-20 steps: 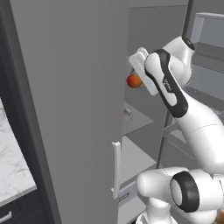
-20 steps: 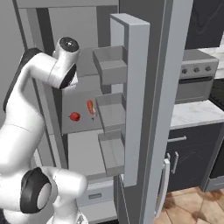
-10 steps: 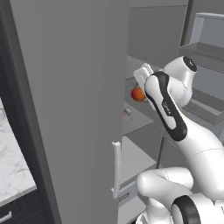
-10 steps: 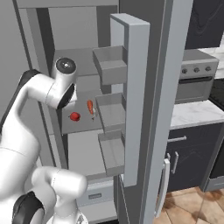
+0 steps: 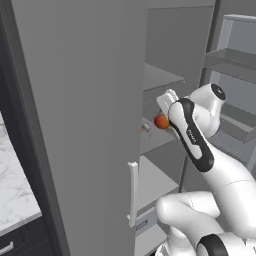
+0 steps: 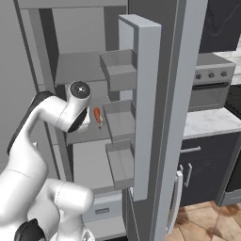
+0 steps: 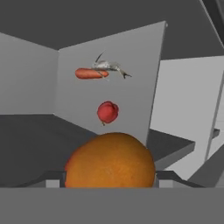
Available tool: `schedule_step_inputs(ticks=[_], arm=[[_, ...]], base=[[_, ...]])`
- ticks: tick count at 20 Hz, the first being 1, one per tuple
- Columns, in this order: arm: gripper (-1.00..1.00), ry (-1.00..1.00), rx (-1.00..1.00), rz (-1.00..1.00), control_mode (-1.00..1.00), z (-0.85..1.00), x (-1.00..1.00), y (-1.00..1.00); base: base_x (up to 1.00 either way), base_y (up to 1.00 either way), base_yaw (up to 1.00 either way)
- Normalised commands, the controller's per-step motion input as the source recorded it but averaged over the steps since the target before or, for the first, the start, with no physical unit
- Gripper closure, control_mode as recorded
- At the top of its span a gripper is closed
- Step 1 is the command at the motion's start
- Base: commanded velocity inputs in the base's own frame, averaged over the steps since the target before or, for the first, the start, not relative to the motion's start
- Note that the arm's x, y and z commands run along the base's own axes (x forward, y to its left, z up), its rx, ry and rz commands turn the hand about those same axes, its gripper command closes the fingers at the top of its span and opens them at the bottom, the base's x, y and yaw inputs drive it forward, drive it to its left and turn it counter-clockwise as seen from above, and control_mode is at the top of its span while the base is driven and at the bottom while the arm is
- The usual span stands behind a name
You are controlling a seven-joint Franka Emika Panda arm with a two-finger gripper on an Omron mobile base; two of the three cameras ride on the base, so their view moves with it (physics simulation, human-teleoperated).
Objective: Take the fish and mango from the highest rack and move them to the second highest rack where the carrot and bell pepper are located, to maximize freezer space. Close the freezer door after rearranging.
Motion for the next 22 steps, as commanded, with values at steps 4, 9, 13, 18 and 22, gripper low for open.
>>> schedule_step_inputs(ticks=[4,9,13,18,22], arm=[[1.00,0.12,-0.04,0.00,-1.00,-0.43,0.26,0.00],[1.00,0.08,0.00,0.00,-1.00,-0.41,0.38,0.00],[1.00,0.04,0.00,0.00,-1.00,-0.40,0.43,0.00],[1.00,0.00,0.00,0.00,-1.00,-0.36,0.51,0.00],[1.00,0.00,0.00,0.00,-1.00,-0.32,0.53,0.00]], base=[[0.00,0.00,0.00],[0.00,0.00,0.00],[0.00,0.00,0.00],[0.00,0.00,0.00],[0.00,0.00,0.00]])
